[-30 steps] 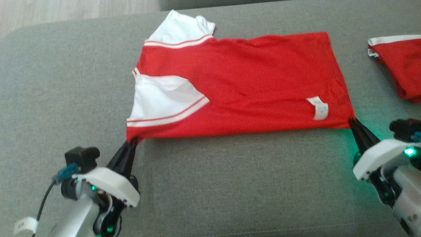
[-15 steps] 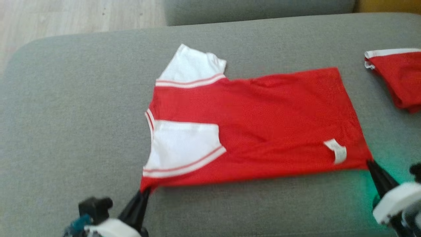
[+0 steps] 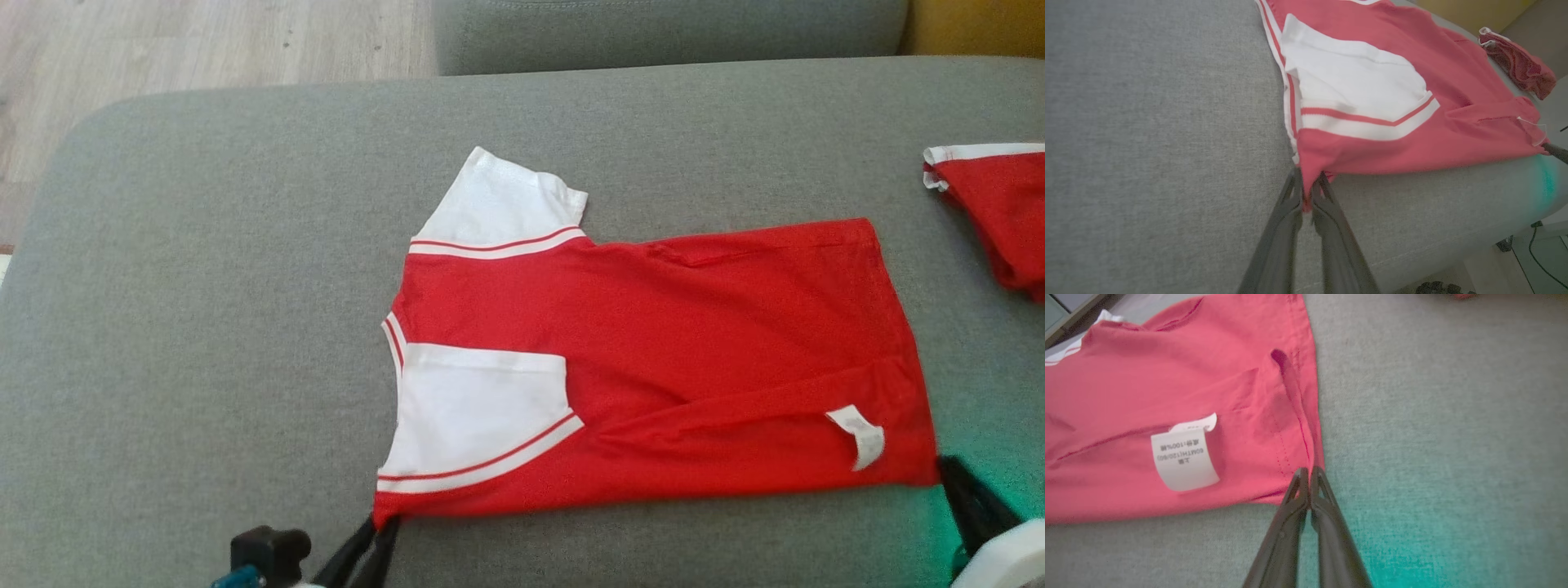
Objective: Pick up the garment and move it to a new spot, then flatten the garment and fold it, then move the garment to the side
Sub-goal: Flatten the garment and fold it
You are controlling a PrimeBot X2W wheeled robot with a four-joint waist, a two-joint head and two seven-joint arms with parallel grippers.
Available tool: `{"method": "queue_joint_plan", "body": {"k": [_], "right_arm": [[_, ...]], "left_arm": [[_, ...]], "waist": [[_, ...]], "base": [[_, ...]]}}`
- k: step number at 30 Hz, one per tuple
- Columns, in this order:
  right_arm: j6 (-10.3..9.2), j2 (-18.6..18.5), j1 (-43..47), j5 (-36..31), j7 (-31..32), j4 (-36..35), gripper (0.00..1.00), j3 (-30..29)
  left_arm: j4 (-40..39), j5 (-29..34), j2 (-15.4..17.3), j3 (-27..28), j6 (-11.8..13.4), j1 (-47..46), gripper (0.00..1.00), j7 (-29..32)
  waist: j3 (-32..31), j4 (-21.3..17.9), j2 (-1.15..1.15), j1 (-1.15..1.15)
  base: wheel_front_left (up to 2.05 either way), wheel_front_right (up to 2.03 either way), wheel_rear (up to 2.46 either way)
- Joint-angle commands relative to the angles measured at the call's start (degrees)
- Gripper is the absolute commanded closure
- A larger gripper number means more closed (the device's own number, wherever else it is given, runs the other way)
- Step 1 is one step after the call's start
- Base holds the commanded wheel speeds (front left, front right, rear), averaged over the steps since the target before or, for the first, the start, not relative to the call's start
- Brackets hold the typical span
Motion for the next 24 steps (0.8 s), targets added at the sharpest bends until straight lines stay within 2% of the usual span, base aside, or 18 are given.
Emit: {"method": "queue_joint_plan", "body": {"k": [1,2,3,6,9,13,17,22,24], "right_arm": [[-0.05,-1.78,1.16,-1.36,-0.34,-0.66,0.00,-1.88],[-0.05,-1.63,1.44,-2.75,-0.28,-0.60,0.00,-3.57],[-0.05,-1.30,1.80,-3.98,-0.15,-1.05,0.00,-5.09],[-0.05,-0.02,2.89,-7.33,1.03,-3.73,0.00,-9.85],[-0.05,1.31,3.83,-10.94,3.20,-8.35,0.00,-14.21],[-0.05,4.45,4.39,-15.74,6.94,-14.81,0.00,-19.27],[-0.05,7.89,3.20,-19.89,10.54,-21.09,0.00,-21.65],[-0.05,10.76,0.66,-22.72,14.06,-26.56,0.00,-22.40],[-0.05,11.61,-0.68,-23.30,15.05,-27.85,0.00,-21.95]], "left_arm": [[-1.60,0.48,1.38,1.77,0.77,-1.75,0.61,0.51],[-1.87,0.91,1.78,1.55,1.24,-1.94,0.22,1.31],[-2.60,1.44,2.15,1.42,1.76,-2.26,0.00,1.88],[-6.80,3.31,3.87,0.83,3.44,-3.31,0.00,4.71],[-14.77,4.80,5.90,0.98,4.75,-6.03,0.00,8.67],[-24.07,6.38,8.50,3.40,5.27,-15.41,0.00,15.06],[-22.53,5.60,10.35,6.06,1.67,-29.46,0.00,21.71],[-8.63,2.54,9.53,6.35,-5.17,-47.08,0.00,30.07],[-1.71,0.99,8.79,6.17,-7.03,-52.52,0.00,33.46]], "waist": [[-0.04,-0.02,0.00,0.00],[-0.01,-0.01,0.00,0.00],[0.03,0.02,0.00,0.00],[0.49,-0.45,0.00,0.00],[1.71,-1.30,0.00,0.00],[4.80,-2.40,0.00,0.00],[9.40,-4.39,0.00,0.00],[14.87,-7.54,0.00,0.00],[16.65,-9.09,0.00,0.00]], "base": [[0.00,0.00,0.00],[0.00,0.00,0.00],[0.00,0.00,0.00],[0.00,0.00,0.00],[0.00,0.00,0.00],[0.00,0.00,0.00],[0.00,0.00,0.00],[0.00,0.00,0.00],[0.00,0.00,0.00]]}}
